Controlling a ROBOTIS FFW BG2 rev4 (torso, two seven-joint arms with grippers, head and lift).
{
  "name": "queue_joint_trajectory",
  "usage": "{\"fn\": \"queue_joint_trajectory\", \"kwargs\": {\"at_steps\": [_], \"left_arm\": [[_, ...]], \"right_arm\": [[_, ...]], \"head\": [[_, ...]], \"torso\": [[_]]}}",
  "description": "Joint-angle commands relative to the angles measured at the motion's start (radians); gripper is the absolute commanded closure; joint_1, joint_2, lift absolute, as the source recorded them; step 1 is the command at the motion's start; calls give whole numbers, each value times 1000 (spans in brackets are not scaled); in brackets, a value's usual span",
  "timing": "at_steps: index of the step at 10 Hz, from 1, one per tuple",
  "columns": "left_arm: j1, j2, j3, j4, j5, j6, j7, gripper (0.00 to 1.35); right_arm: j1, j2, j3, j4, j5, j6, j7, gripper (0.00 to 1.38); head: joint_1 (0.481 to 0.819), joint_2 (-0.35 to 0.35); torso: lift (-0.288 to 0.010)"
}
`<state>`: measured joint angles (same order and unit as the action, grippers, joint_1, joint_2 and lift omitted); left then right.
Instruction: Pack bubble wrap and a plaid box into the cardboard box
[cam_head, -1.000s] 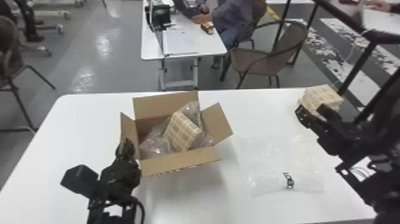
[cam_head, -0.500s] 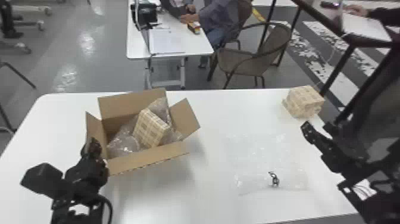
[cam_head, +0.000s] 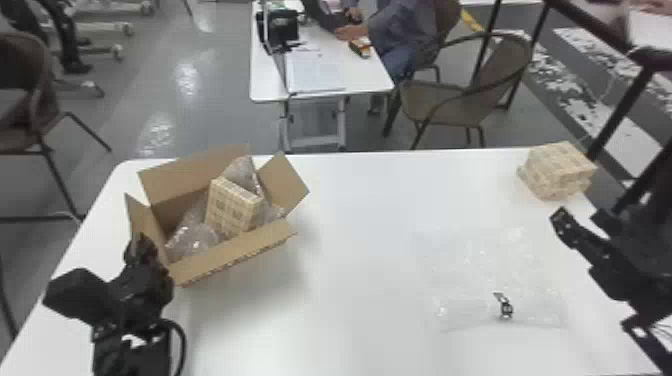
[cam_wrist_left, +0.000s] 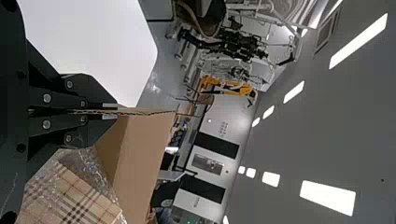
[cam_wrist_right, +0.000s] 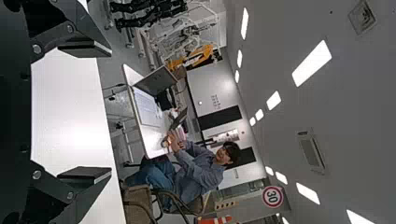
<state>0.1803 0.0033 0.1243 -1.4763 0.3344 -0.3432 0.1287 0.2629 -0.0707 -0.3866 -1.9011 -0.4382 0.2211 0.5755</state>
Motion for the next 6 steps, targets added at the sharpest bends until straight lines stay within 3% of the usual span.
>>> {"fn": "queue_joint_trajectory", "kwargs": {"at_steps": [1, 3, 6], "left_arm": [[-13, -6, 31, 14, -3, 9, 2, 1165], [-16, -6, 32, 27, -6, -7, 46, 1165], [-27, -6, 81, 56, -84, -59, 166, 1165]], "right_arm": [[-2, 0, 0, 0, 13, -14, 3, 372], [7, 0, -5, 28, 92, -137, 7, 372], [18, 2, -3, 56, 81, -152, 7, 372]], "head": [[695, 33], [695, 58], [695, 73]], "torso": [[-72], [-72], [-72]]}}
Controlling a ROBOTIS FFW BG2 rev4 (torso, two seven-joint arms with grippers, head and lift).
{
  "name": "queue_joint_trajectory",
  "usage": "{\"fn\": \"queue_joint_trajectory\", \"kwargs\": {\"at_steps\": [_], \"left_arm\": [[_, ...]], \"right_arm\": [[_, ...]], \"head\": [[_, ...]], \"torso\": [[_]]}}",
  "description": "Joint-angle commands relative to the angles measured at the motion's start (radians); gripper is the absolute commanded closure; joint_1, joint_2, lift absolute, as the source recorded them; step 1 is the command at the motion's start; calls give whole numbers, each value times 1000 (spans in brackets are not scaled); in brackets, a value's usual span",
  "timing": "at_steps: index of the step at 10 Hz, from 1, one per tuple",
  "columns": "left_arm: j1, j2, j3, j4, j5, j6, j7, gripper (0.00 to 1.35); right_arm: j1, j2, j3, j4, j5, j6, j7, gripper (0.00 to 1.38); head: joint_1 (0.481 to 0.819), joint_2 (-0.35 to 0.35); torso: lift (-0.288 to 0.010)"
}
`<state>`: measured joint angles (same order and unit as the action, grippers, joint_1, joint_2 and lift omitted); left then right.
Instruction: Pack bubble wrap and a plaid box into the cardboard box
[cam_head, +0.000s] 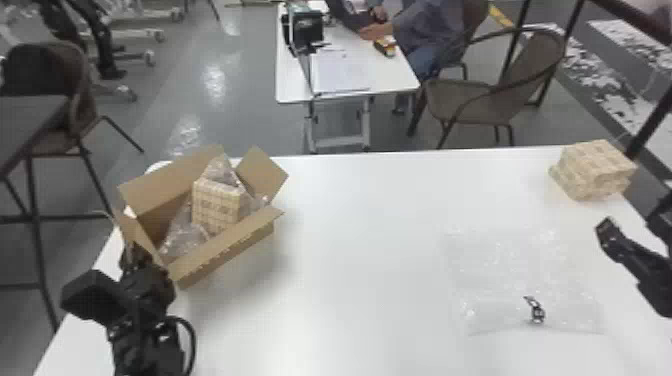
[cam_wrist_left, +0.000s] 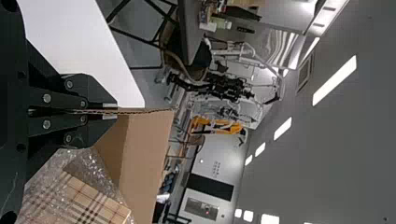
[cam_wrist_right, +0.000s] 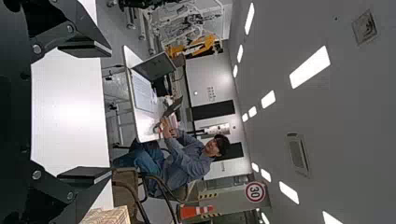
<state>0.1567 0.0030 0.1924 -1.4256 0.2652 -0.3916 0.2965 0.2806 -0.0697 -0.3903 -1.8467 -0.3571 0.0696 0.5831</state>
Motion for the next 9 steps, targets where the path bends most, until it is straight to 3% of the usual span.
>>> {"fn": "queue_joint_trajectory", "kwargs": {"at_steps": [1, 4, 6, 8, 9], "left_arm": [[-11, -6, 29, 19, -34, -38, 52, 1165], [-16, -6, 12, 39, -40, -93, 251, 1165], [-9, -6, -47, 39, -34, -116, 388, 1165], [-6, -6, -93, 40, -20, -131, 481, 1165], [-11, -6, -94, 50, -11, -154, 484, 1116]], "right_arm": [[-3, 1, 1, 4, -2, -1, 3, 372], [-11, 1, 5, 20, -14, 7, 14, 372], [-18, 1, 8, 24, -16, 13, 18, 372], [-21, 1, 14, 34, -22, 19, 23, 372], [-26, 1, 19, 38, -22, 21, 24, 372]], "head": [[695, 91], [695, 152], [695, 169], [695, 165], [695, 161]], "torso": [[-72], [-72], [-72], [-72], [-72]]}}
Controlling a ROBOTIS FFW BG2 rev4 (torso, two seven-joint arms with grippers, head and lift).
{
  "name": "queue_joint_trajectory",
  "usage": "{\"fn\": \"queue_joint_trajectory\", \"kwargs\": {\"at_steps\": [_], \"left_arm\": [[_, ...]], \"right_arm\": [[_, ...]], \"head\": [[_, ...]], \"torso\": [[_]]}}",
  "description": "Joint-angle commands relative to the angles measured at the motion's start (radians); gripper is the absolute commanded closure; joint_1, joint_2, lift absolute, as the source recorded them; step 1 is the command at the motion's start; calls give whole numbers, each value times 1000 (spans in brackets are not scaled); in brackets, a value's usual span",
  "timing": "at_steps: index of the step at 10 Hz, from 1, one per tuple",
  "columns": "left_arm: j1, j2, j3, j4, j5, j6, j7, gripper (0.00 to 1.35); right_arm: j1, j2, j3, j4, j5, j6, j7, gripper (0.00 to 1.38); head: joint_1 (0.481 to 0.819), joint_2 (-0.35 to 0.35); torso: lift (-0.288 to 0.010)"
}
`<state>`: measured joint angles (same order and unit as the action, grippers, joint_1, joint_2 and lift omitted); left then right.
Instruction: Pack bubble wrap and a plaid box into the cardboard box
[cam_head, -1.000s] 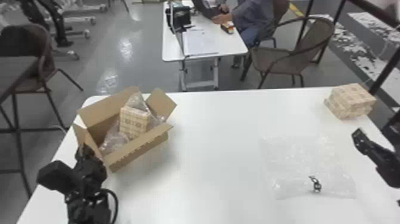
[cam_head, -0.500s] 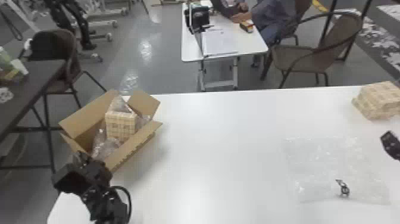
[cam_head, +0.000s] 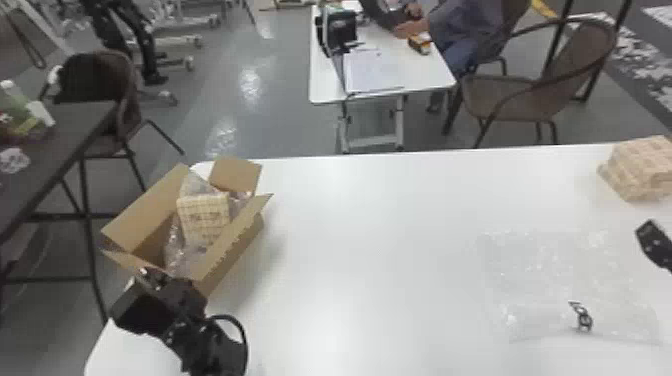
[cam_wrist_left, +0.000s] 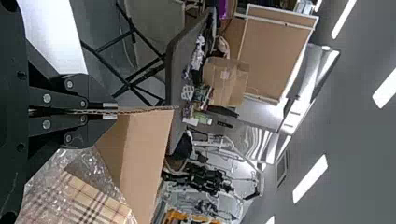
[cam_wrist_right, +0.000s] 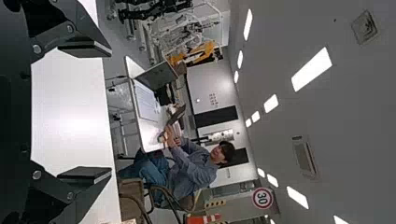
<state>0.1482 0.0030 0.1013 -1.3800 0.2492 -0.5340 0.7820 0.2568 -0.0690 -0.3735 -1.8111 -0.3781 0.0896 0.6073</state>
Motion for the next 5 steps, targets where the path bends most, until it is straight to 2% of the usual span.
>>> {"fn": "queue_joint_trajectory", "kwargs": {"at_steps": [1, 2, 3, 4, 5], "left_arm": [[-7, -6, -2, 16, 2, -37, -1, 697], [-4, -6, 1, 18, -4, -47, -1, 252], [5, -6, -2, 18, -4, -78, -1, 50], [17, -6, -15, 16, -7, -121, -1, 125], [34, -6, -32, 7, -16, -161, 3, 127]], "right_arm": [[-5, 0, 4, 6, -1, 2, 2, 372], [-7, 0, 8, 7, 1, 4, 3, 372], [-8, 0, 10, 10, 1, 6, 5, 372], [-8, 0, 11, 10, 1, 6, 5, 372], [-7, 0, 15, 10, 1, 6, 5, 372]], "head": [[695, 158], [695, 159], [695, 161], [695, 165], [695, 167]], "torso": [[-72], [-72], [-72], [-72], [-72]]}}
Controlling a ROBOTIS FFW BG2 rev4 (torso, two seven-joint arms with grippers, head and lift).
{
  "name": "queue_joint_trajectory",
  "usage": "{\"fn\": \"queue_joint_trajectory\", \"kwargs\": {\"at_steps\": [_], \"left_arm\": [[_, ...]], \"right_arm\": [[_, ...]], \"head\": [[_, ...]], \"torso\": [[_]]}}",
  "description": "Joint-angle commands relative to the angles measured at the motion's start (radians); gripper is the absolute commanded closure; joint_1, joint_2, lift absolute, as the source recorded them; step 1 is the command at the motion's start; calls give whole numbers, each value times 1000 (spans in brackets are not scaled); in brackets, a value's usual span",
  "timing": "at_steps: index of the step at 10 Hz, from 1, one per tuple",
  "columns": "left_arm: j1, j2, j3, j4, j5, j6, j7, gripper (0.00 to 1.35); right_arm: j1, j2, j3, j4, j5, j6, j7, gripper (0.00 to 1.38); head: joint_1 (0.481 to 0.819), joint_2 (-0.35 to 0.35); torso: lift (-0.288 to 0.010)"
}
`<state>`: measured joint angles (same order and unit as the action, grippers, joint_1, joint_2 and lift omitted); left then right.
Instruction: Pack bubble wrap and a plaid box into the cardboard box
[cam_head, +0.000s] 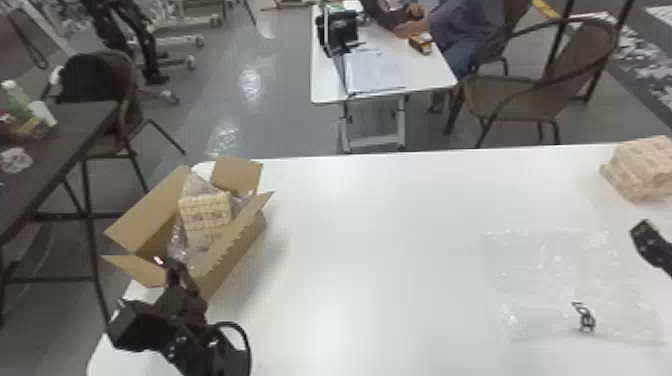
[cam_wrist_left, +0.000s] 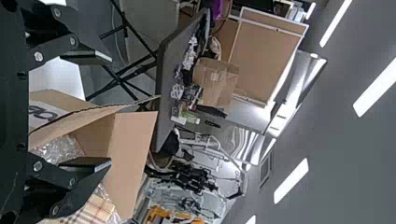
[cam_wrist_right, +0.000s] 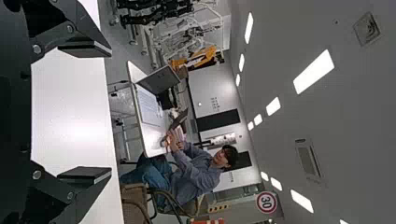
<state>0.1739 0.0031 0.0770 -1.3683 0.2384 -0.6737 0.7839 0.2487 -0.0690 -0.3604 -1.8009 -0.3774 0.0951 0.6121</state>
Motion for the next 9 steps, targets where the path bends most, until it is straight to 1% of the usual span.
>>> {"fn": "queue_joint_trajectory", "kwargs": {"at_steps": [1, 2, 3, 4, 5, 6, 7, 8, 9], "left_arm": [[24, -6, -23, -18, -10, -55, 1, 127], [42, -6, -40, -44, -22, -95, 1, 125], [75, -6, -57, -89, -60, -118, 0, 125], [116, -6, -88, -132, -94, -139, -9, 127], [165, 9, -138, -160, -133, -161, -18, 125], [208, 49, -200, -183, -157, -159, -18, 125], [239, 80, -244, -186, -179, -161, -23, 125], [269, 106, -260, -186, -179, -145, -107, 125], [297, 120, -247, -184, -189, -119, -221, 125]], "right_arm": [[1, 2, 1, 0, 0, 0, 0, 372], [1, 2, 6, 0, 9, -3, 3, 371], [1, 5, 8, 3, 28, -26, 9, 367], [3, 12, 8, 14, 63, -75, 23, 367], [11, 12, 5, 43, 87, -135, 41, 367], [26, 12, 1, 80, 110, -210, 46, 371], [43, 14, 1, 112, 130, -268, 49, 372], [60, 23, 1, 129, 160, -322, 46, 372], [75, 51, -6, 132, 204, -353, 40, 372]], "head": [[695, 162], [695, 156], [695, 152], [695, 144], [695, 128], [695, 102], [695, 81], [695, 23], [695, 2]], "torso": [[-72], [-72], [-72], [-72], [-72], [-72], [-72], [-72], [-72]]}}
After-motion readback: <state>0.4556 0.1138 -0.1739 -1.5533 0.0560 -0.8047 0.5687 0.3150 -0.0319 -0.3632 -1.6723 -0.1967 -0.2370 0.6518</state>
